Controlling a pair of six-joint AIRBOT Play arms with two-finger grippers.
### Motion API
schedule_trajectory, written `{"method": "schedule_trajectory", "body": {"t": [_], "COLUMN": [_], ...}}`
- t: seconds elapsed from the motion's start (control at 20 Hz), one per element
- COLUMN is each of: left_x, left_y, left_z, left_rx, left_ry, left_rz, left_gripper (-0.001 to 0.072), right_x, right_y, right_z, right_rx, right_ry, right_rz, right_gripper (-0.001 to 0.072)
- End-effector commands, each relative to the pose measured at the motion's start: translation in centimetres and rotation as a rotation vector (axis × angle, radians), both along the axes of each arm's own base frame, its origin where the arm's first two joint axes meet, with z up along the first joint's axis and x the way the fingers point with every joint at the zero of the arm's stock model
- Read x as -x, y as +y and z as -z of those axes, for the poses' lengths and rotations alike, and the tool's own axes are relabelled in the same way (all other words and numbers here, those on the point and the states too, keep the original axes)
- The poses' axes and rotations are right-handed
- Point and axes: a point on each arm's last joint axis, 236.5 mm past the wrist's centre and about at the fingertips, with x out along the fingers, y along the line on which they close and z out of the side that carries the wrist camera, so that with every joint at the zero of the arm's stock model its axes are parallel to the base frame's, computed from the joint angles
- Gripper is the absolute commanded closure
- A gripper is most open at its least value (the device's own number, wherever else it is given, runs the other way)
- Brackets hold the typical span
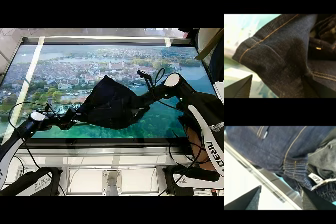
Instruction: Fold the clothes and pants, and hang the long-sleeved shirts on hangers.
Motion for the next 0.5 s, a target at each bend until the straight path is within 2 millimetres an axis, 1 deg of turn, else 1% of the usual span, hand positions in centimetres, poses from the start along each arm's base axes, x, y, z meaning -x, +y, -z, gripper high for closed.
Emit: {"method": "schedule_trajectory", "body": {"t": [0.0,0.05,0.1,0.2,0.3,0.45], "left_x": [-0.9,-1.0,-1.2,-1.5,-1.5,-1.5], "left_y": [0.4,0.4,0.3,0.1,0.0,0.0], "left_z": [0.2,0.1,0.0,-0.4,-0.4,-0.4], "left_rx": [-0.016,-0.011,0.000,0.024,0.033,0.033], "left_ry": [-0.021,-0.024,-0.025,-0.028,-0.027,-0.027], "left_rz": [-0.037,-0.046,-0.057,-0.079,-0.086,-0.086], "left_gripper": [0.0017,0.0016,0.0016,0.0016,0.0016,0.0016], "right_x": [-1.1,-1.8,-1.9,-1.8,-2.7,-3.6], "right_y": [-0.8,-1.2,-1.6,-2.2,-1.5,-1.5], "right_z": [0.5,0.6,0.8,2.0,3.3,6.4], "right_rx": [0.050,0.059,0.071,0.104,0.082,0.097], "right_ry": [-0.026,-0.028,-0.024,-0.002,0.015,0.052], "right_rz": [0.051,0.094,0.101,0.100,0.126,0.138], "right_gripper": [0.0166,0.0146,0.0075,0.0044,0.0043,0.0043]}}
